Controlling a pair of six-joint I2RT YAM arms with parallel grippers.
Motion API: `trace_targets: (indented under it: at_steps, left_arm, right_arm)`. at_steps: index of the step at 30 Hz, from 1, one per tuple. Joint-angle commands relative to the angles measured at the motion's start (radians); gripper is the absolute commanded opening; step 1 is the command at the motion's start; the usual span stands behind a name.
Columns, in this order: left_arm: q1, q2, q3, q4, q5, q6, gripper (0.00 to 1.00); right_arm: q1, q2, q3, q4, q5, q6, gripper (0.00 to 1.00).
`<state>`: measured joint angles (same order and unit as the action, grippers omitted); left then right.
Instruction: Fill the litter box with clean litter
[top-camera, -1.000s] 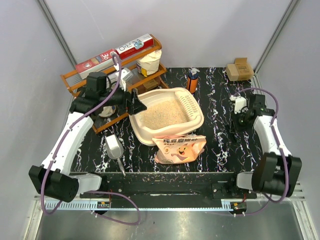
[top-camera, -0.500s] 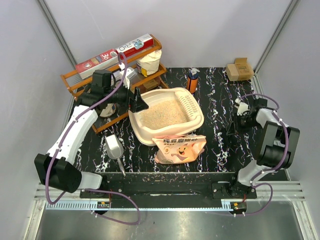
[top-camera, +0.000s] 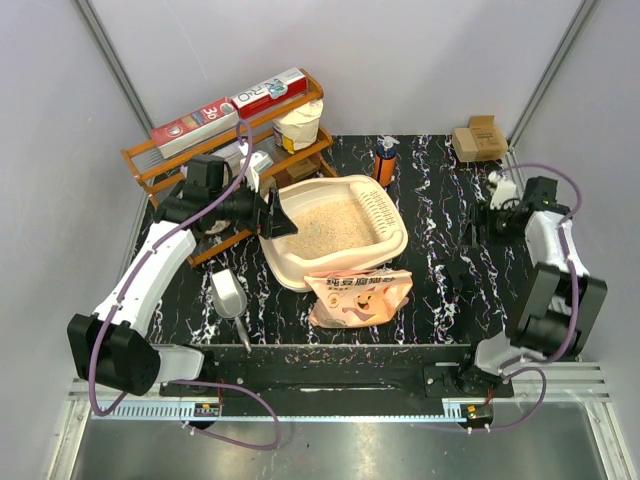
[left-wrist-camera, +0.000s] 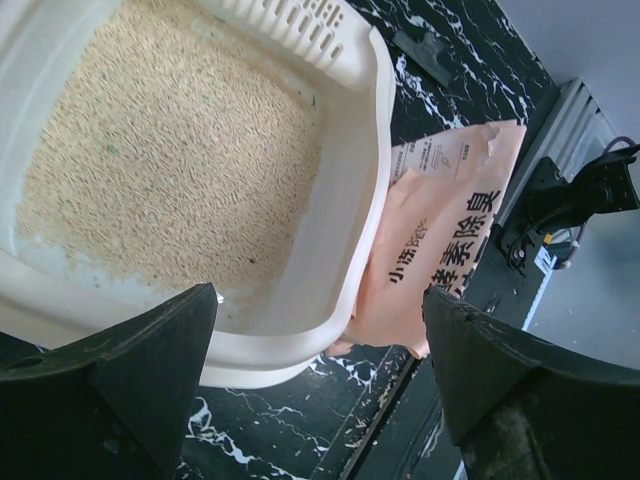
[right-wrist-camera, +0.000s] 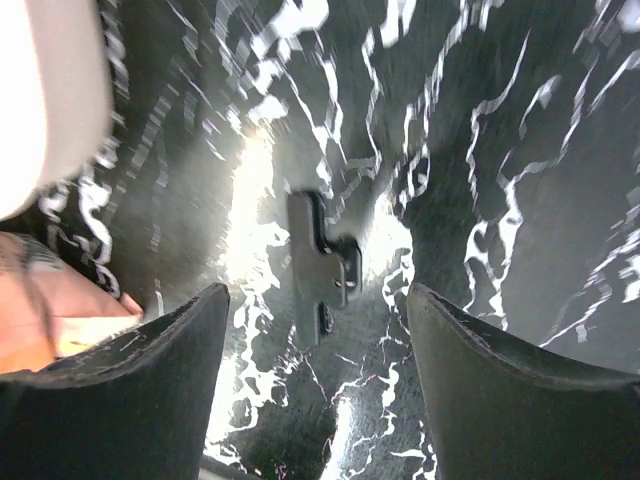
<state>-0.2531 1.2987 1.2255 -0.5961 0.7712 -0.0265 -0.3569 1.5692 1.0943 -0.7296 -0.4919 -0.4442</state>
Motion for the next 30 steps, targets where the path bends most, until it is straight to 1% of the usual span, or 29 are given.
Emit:
trace_targets:
  at_steps: [1,3,4,5,6,7,8,9,13,15,18,20,21,22,23,24,26,27,30]
  left_arm:
    - [0.005,-0.056,-0.053,0.033,0.037,-0.009,0.88]
    - [0.005,-0.062,-0.066,0.033,0.048,-0.003,0.88]
    - [0.005,-0.064,-0.078,0.033,0.054,0.006,0.88]
    - [0.005,-0.067,-0.086,0.033,0.054,0.008,0.88]
    - [0.005,-0.067,-0.092,0.033,0.056,0.008,0.88]
    - [0.005,-0.068,-0.103,0.033,0.065,0.016,0.88]
    - [0.005,-0.068,-0.106,0.022,0.079,0.02,0.88]
    - [0.005,-0.07,-0.109,0.021,0.092,0.02,0.87]
    - [0.005,-0.087,-0.119,0.016,0.105,0.019,0.87]
    - [0.005,-0.091,-0.121,0.016,0.094,0.019,0.87]
    - [0.006,-0.105,-0.127,0.013,0.07,0.019,0.86]
    - [0.006,-0.11,-0.132,0.015,0.062,0.02,0.87]
    - [0.005,-0.111,-0.135,0.013,0.056,0.02,0.86]
    - [0.005,-0.116,-0.138,0.013,0.051,0.02,0.87]
    - [0.006,-0.118,-0.139,0.013,0.047,0.019,0.87]
    - [0.005,-0.121,-0.142,0.012,0.039,0.019,0.86]
    - [0.005,-0.127,-0.146,0.002,0.034,0.048,0.86]
    - [0.005,-0.128,-0.152,0.002,0.034,0.048,0.86]
    - [0.005,-0.131,-0.161,0.005,0.039,0.043,0.86]
  right_arm:
    - [0.073,-0.171,0.094,-0.034,-0.167,-0.002,0.77]
    - [0.142,-0.189,0.113,-0.062,-0.192,-0.004,0.77]
    - [0.186,-0.198,0.114,-0.089,-0.229,-0.005,0.76]
    - [0.261,-0.201,0.115,-0.091,-0.246,-0.001,0.76]
    - [0.301,-0.201,0.115,-0.091,-0.261,0.031,0.76]
    - [0.33,-0.193,0.115,-0.09,-0.31,0.051,0.76]
    - [0.396,-0.184,0.121,-0.088,-0.327,0.073,0.76]
    - [0.423,-0.176,0.121,-0.08,-0.33,0.123,0.76]
    - [0.505,-0.158,0.067,-0.013,-0.312,0.183,0.77]
    - [0.548,-0.161,0.047,-0.024,-0.298,0.145,0.77]
    - [0.604,-0.182,0.021,-0.086,-0.258,0.081,0.77]
    - [0.643,-0.208,-0.02,-0.109,-0.196,0.061,0.77]
    - [0.667,-0.218,-0.033,-0.12,-0.177,0.02,0.78]
    - [0.712,-0.238,-0.043,-0.143,-0.159,-0.003,0.78]
    - [0.726,-0.245,-0.056,-0.158,-0.157,-0.023,0.79]
    - [0.736,-0.251,-0.057,-0.174,-0.155,-0.052,0.89]
    - [0.743,-0.27,-0.063,-0.202,-0.158,-0.063,0.98]
    - [0.745,-0.273,-0.065,-0.206,-0.16,-0.062,1.0]
    - [0.747,-0.262,-0.056,-0.211,-0.181,-0.054,1.0]
